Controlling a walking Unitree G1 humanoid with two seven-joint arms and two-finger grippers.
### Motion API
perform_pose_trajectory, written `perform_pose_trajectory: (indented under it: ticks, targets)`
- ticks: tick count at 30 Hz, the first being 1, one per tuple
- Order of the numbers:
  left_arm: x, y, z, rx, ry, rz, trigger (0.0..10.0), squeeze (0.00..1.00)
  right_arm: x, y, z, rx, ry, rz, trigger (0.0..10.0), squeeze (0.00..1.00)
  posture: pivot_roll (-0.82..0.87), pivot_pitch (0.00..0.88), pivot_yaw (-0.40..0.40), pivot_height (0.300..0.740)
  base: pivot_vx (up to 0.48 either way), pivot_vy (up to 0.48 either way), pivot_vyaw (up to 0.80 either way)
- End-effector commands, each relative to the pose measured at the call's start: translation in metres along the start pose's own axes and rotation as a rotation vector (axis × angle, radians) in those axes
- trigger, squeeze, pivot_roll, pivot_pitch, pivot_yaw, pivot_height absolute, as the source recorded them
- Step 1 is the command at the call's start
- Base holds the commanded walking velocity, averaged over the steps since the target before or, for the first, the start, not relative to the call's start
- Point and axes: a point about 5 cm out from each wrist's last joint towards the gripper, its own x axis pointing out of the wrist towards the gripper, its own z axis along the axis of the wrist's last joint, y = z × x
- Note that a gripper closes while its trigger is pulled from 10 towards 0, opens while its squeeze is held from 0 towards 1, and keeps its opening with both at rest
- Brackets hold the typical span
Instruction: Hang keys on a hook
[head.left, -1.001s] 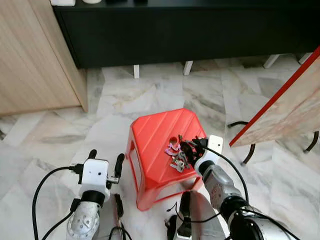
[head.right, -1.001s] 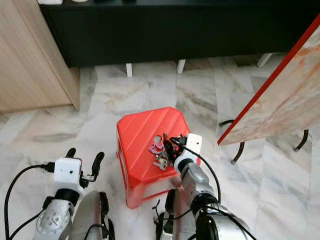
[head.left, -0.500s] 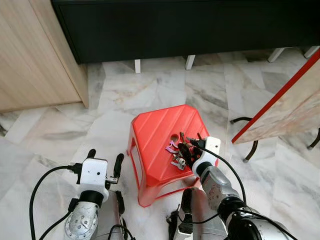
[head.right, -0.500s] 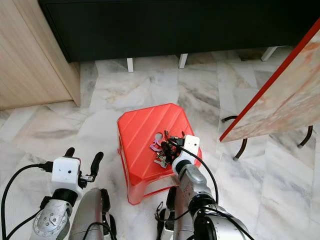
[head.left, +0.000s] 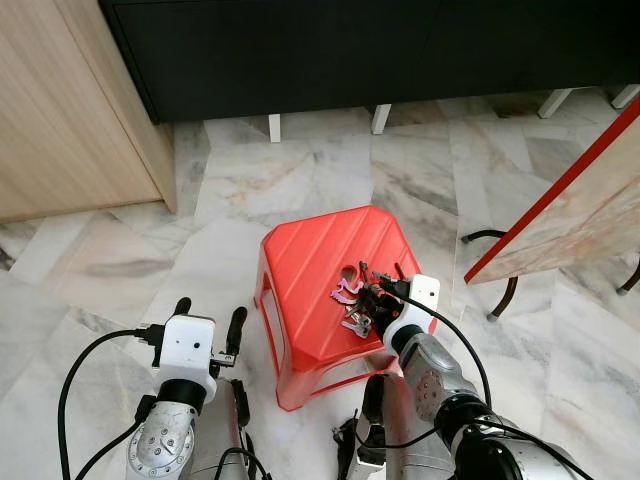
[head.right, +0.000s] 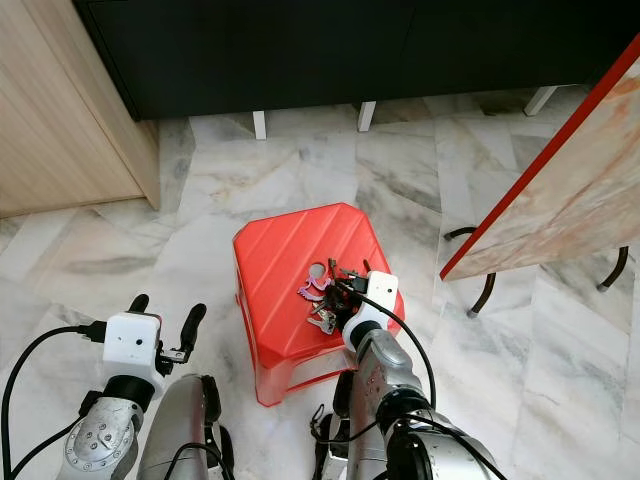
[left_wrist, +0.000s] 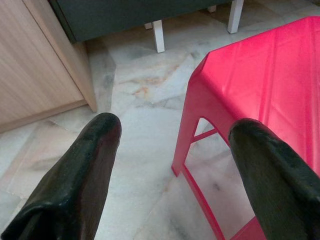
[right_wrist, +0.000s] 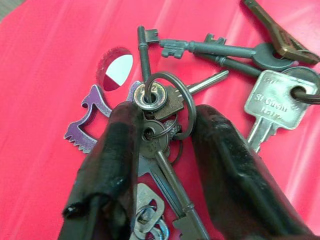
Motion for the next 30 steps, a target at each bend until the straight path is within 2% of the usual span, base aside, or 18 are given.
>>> perform_pose_trajectory:
  ticks: [1, 22, 30]
  targets:
    - [-0.003, -0.001, -0.003, 0.006, 0.018, -0.010, 10.0, 0.00, -0.004, -0.005, -0.013, 0.018, 0.035, -0.019, 0.0, 0.00, 0.20, 0.339, -0.121, 0.606, 0.000, 0.000, 0.00]
    - [0.005, -0.003, -0.006, 0.005, 0.016, -0.007, 10.0, 0.00, -0.002, 0.001, -0.008, -0.005, 0.006, 0.015, 0.0, 0.00, 0.19, 0.313, -0.128, 0.606, 0.000, 0.000, 0.00]
    - [0.013, -0.003, -0.019, 0.007, 0.043, 0.002, 10.0, 0.00, 0.001, 0.011, 0.002, -0.037, -0.051, 0.075, 0.0, 0.00, 0.17, 0.262, -0.140, 0.606, 0.000, 0.000, 0.00]
